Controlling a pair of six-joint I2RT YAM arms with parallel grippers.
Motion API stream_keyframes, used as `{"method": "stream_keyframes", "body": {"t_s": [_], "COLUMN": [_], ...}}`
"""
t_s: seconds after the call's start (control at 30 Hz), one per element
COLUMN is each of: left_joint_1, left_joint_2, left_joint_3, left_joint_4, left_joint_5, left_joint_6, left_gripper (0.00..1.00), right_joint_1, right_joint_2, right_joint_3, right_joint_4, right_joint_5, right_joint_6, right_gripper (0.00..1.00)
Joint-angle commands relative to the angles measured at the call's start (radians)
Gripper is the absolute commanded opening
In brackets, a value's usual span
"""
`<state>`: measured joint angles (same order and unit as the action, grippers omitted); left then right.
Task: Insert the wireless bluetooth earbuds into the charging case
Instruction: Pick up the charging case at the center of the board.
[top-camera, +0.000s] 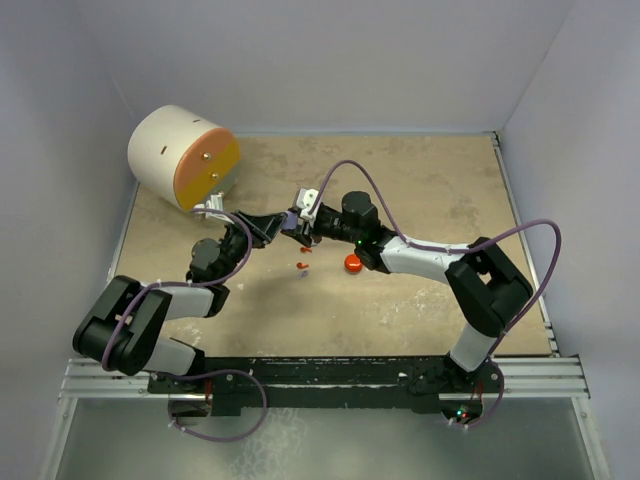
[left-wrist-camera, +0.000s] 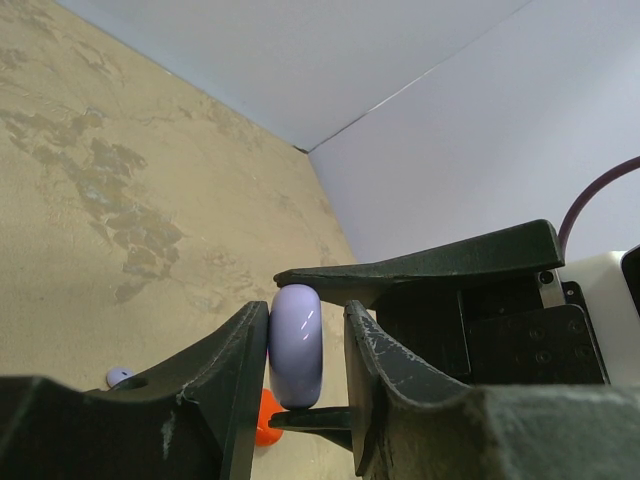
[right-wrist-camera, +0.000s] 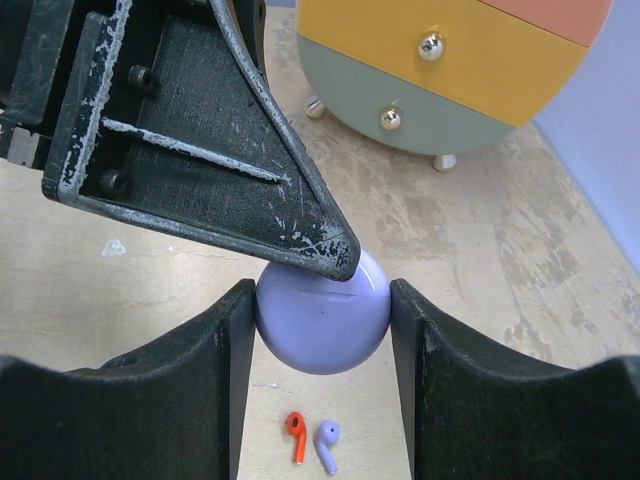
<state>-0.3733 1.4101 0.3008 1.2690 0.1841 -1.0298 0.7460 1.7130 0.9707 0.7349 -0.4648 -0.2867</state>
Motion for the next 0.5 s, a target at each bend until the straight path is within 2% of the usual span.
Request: {"method": "stream_keyframes", "body": {"t_s": [0.0, 0.3, 0.47], "left_joint_1": [-0.015, -0.015, -0.016], "left_joint_2": [0.005, 0.016, 0.015], "left_joint_3": [0.001, 0.002, 0.002], "left_joint_4": [0.078, 0.087, 0.091], "left_joint_5": [0.021, 0.021, 0.016], "left_joint_6": [-0.005, -0.009, -0.010], "left_gripper": [0.35, 0.35, 0.27], "right_joint_1": [0.002, 0.001, 0.002], "right_joint_2": [-0.011, -0.010, -0.009], "right_joint_3": [0.047, 0.047, 0.045], "right_joint_4": [0.018, 0.018, 0.018], "right_joint_5": [-0.029, -0.031, -0.030], "right_joint_6": [0.013, 0.012, 0.012], "right_gripper": [0.00, 0.00, 0.00]}}
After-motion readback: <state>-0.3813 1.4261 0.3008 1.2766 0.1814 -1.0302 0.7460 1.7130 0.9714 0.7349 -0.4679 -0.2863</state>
